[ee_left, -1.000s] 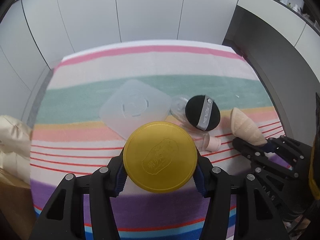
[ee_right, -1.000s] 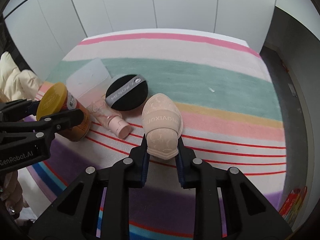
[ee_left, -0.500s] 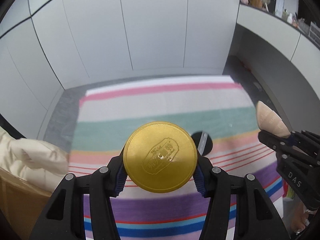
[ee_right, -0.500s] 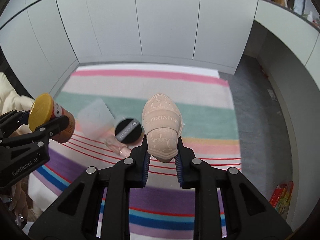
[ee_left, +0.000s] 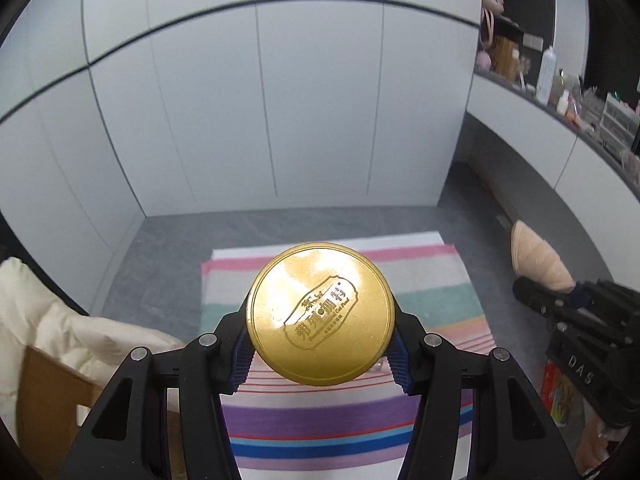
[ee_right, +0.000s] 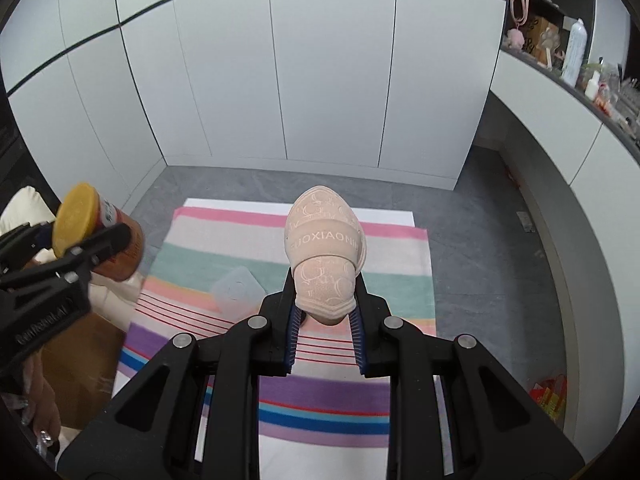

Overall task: Organize objects
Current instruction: 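Lift the red jar with the left tool while the right tool lifts the beige sponge, then carry the red jar and beige sponge with both tools over the cardboard box, then open both tools to drop the jar and sponge into the box, then move both open tools back to the remaining objects on the tablecloth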

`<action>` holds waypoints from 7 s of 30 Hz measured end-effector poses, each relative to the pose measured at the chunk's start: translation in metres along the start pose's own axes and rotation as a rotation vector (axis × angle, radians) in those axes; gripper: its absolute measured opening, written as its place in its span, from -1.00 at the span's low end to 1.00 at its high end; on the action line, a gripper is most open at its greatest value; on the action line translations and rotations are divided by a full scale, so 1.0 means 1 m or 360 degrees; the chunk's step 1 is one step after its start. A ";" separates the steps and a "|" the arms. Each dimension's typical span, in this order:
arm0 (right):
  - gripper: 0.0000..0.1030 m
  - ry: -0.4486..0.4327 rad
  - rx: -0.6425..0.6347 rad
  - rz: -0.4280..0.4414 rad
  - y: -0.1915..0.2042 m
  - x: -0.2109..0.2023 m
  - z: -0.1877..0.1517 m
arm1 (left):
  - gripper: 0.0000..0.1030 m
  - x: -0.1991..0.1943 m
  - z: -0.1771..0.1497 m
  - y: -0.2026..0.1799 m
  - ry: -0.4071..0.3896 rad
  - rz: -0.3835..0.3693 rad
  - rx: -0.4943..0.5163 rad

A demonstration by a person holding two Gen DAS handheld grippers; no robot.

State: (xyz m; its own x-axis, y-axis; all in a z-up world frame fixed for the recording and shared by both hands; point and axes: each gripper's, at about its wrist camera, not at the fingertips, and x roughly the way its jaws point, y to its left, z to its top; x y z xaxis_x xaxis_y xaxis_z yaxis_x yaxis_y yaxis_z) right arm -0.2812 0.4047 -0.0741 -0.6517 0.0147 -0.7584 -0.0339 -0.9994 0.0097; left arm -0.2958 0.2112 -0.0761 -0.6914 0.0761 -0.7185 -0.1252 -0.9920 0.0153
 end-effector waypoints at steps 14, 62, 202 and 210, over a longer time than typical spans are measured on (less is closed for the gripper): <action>-0.56 -0.0040 -0.0032 0.0001 0.023 -0.062 -0.002 | 0.09 -0.079 0.002 0.005 -0.0068 0.0035 0.0008; -0.56 0.0025 0.0191 -0.0012 -0.015 -0.210 -0.184 | 0.09 -0.225 -0.156 -0.010 -0.0032 0.0057 -0.0035; 0.80 0.0174 -0.0681 0.0743 0.390 -0.079 -0.140 | 1.00 -0.201 -0.267 0.338 0.0213 0.0654 -0.0604; 0.80 0.0166 -0.0643 0.0749 0.371 -0.104 -0.151 | 1.00 -0.228 -0.283 0.315 0.0219 0.0676 -0.0543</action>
State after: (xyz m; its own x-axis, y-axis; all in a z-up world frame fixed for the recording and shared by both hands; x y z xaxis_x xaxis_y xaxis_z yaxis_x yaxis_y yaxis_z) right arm -0.1117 0.0273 -0.0898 -0.4489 -0.4125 -0.7927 0.5407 -0.8316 0.1266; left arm 0.0242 -0.1467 -0.1043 -0.5289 -0.3282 -0.7826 0.3971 -0.9107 0.1135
